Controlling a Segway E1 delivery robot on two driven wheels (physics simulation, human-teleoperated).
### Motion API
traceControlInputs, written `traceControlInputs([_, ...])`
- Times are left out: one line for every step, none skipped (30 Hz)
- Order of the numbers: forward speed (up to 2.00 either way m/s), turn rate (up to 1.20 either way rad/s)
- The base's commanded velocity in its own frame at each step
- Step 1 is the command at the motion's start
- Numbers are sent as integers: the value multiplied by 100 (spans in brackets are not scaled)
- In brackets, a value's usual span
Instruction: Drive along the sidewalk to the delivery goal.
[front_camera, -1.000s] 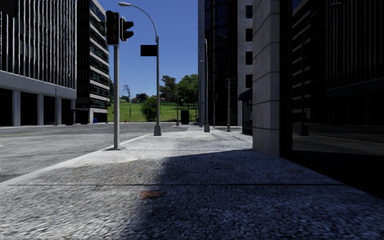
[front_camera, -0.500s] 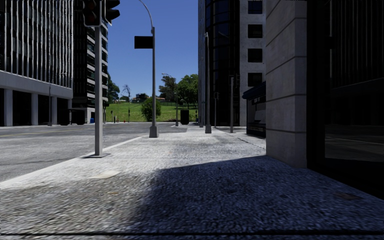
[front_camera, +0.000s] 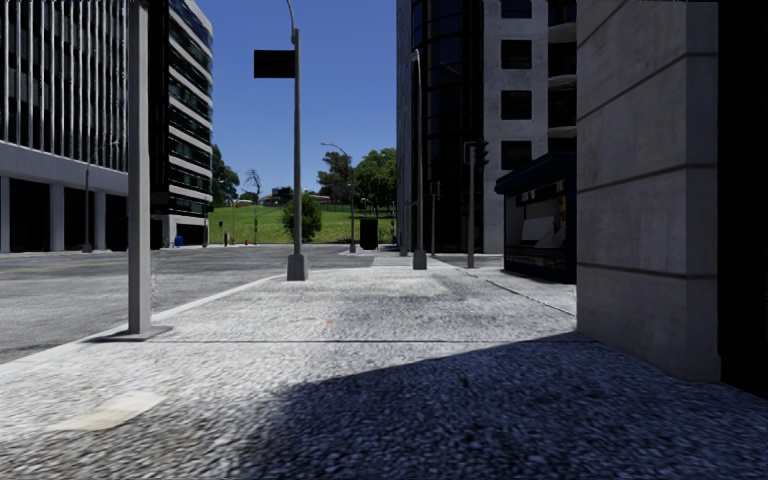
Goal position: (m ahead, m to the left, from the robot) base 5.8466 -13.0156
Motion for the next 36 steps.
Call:
traceControlInputs([200,0])
traceControlInputs([200,0])
traceControlInputs([200,0])
traceControlInputs([200,0])
traceControlInputs([200,0])
traceControlInputs([200,0])
traceControlInputs([200,0])
traceControlInputs([200,0])
traceControlInputs([200,0])
traceControlInputs([200,0])
traceControlInputs([200,0])
traceControlInputs([200,0])
traceControlInputs([200,0])
traceControlInputs([200,0])
traceControlInputs([200,0])
traceControlInputs([200,0])
traceControlInputs([200,0])
traceControlInputs([200,0])
traceControlInputs([200,-2])
traceControlInputs([200,-3])
traceControlInputs([200,-3])
traceControlInputs([200,-3])
traceControlInputs([200,-7])
traceControlInputs([200,-20])
traceControlInputs([200,-27])
traceControlInputs([200,-27])
traceControlInputs([200,-31])
traceControlInputs([200,-33])
traceControlInputs([200,-37])
traceControlInputs([200,-41])
traceControlInputs([200,-41])
traceControlInputs([200,-43])
traceControlInputs([200,-46])
traceControlInputs([200,-47])
traceControlInputs([192,-48])
traceControlInputs([192,-48])
